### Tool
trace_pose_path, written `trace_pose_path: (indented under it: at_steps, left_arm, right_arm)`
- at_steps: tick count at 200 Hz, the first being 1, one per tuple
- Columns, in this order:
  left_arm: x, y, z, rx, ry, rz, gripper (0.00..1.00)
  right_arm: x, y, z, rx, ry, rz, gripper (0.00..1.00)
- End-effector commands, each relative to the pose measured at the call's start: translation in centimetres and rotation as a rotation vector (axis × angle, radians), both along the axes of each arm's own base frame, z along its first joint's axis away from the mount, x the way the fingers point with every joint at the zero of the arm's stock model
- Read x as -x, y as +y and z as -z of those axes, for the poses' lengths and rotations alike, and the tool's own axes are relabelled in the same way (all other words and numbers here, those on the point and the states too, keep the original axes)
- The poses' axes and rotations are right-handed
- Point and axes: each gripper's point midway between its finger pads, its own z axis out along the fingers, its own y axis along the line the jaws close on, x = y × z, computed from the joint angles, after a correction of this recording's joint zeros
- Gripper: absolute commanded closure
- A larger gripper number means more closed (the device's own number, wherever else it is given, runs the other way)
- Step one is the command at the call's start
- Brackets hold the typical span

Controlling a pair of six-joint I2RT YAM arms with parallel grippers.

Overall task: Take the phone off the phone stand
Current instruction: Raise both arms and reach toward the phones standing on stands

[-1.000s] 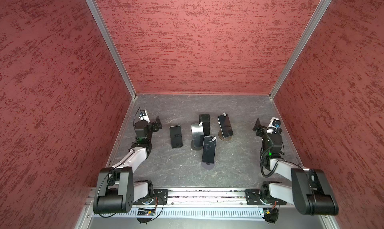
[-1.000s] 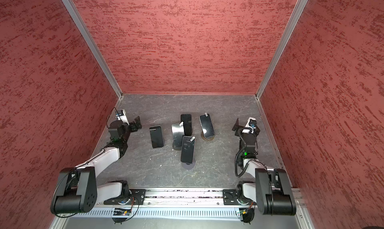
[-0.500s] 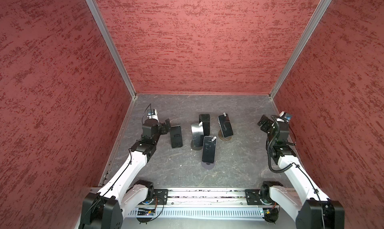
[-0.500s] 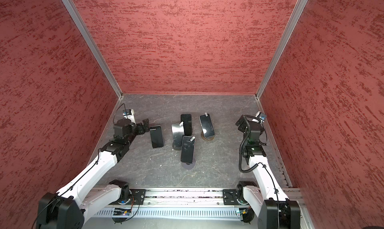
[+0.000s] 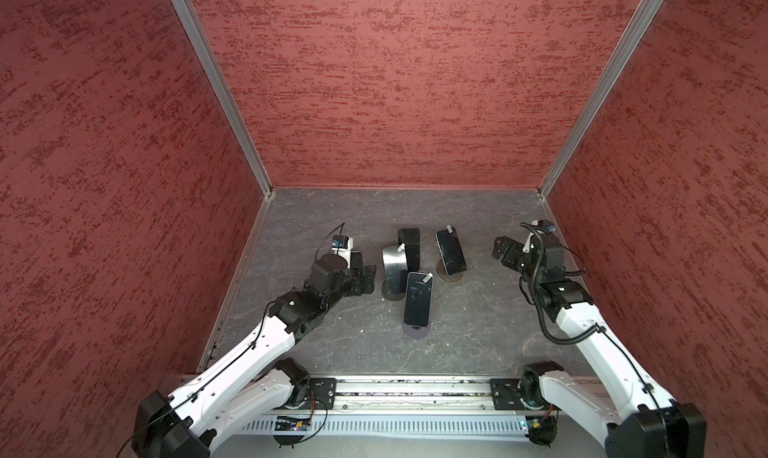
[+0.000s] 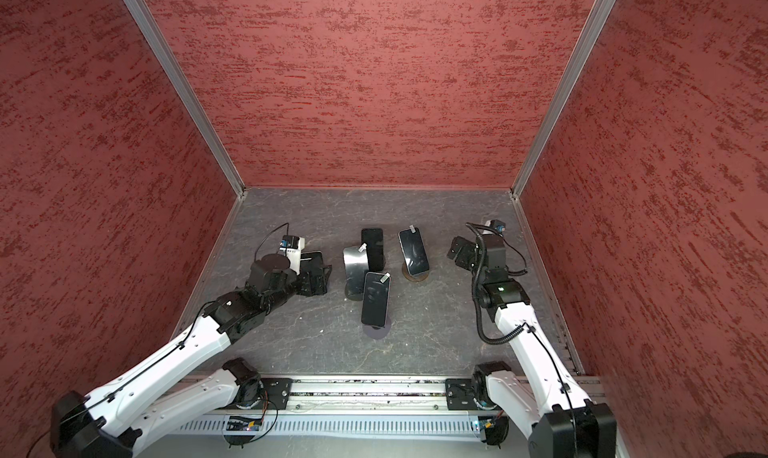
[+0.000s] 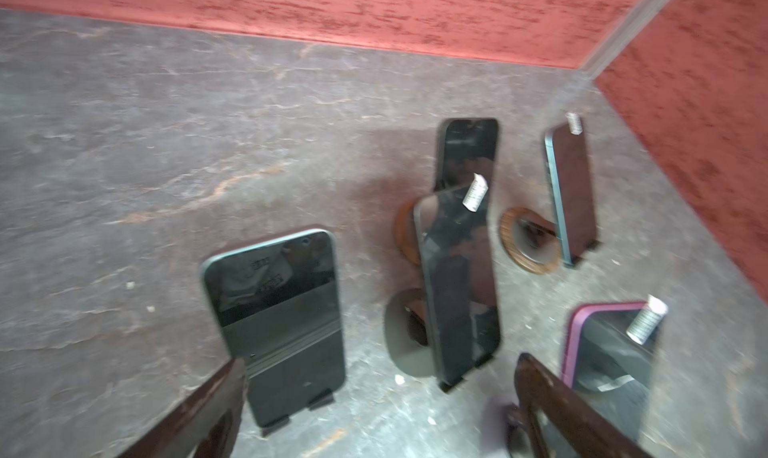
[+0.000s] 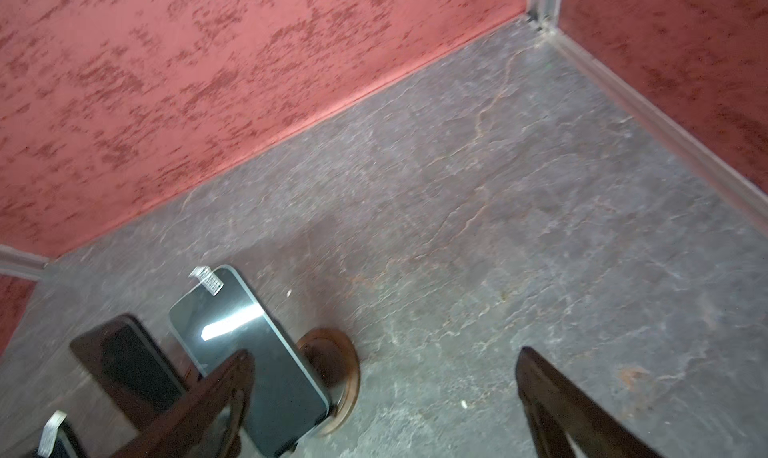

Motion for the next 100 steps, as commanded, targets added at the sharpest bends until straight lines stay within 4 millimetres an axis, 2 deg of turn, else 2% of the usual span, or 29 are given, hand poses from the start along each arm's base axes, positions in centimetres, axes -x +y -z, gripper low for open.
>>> trace_pose_path:
  at_steps: [1, 42, 100]
  left_arm:
    - [1.3, -1.4, -1.1, 0.06, -0.008, 0.053, 0.0]
    - [2.0, -2.2, -1.5, 0.103, -0.034, 0.082, 0.01]
    - [2.0, -2.6, -2.0, 0.112, -0.054, 0.096, 0.01]
  right_arm:
    - [-0.1, 3.2, -0.3, -0.053, -0.024, -0.156, 0.01]
    - [-0.6, 6.7, -0.1, -0.061, -0.054, -0.311, 0.01]
    - [-2.3, 11.2, 2.4, 0.044, 0.021, -0.461, 0.01]
